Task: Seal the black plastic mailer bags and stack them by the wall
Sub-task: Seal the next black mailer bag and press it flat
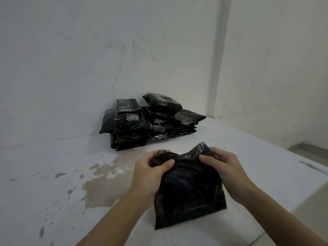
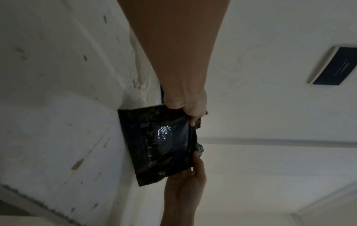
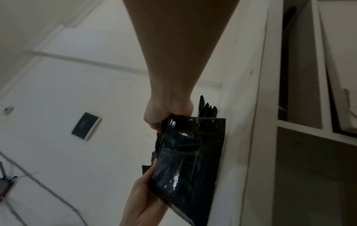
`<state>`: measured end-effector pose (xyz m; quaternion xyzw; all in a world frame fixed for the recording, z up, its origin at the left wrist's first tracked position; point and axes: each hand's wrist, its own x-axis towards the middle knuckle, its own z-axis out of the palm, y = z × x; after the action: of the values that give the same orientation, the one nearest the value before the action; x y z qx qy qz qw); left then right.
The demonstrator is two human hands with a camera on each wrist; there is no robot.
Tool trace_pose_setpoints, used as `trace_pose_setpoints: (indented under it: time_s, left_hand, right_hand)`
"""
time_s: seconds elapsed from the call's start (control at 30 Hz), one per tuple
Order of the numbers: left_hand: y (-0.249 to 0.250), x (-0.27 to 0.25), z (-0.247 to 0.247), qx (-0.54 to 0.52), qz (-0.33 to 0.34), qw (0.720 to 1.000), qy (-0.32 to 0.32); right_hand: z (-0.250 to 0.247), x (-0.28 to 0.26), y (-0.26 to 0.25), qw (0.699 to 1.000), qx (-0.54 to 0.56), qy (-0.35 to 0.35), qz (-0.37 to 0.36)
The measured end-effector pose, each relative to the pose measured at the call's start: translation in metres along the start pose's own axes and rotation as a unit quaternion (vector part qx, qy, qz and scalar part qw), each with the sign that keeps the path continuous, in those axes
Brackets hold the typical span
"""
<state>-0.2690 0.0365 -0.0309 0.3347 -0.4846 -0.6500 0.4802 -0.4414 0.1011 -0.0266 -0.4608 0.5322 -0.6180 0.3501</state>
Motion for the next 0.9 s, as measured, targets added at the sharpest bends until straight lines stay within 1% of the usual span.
trace_pose_setpoints:
  time_s: [0.13,0.23,0.4,0.53,0.7,0.9]
  left_hand:
    - [-0.007,0.011,0.005,-0.011,-0.01,1.0,0.0]
    - [-0.01,0.017,0.006,-0.012,-0.01,1.0,-0.013]
    - [-0.011,0.022,0.006,-0.019,-0.014,0.999,-0.032]
    - [-0.014,0.024,0.008,-0.033,-0.018,0.999,-0.019]
    - [-0.016,0.022,0.011,0.006,0.014,1.0,-0.003]
    - [-0.014,0.019,0.01,0.003,0.003,1.0,0.016]
  right_hand:
    - [0.001,0.007,0.008,0.999,0.019,0.027,0.001]
    - [0.001,0.015,0.011,0.998,0.025,0.062,-0.002]
    - [-0.002,0.019,0.014,0.995,0.055,0.084,-0.02]
    - [-0.005,0.02,0.018,0.993,0.075,0.086,-0.029]
    - [-0.004,0.019,0.022,0.989,0.09,0.109,-0.038]
    - [-0.007,0.018,0.016,0.988,0.107,0.104,-0.033]
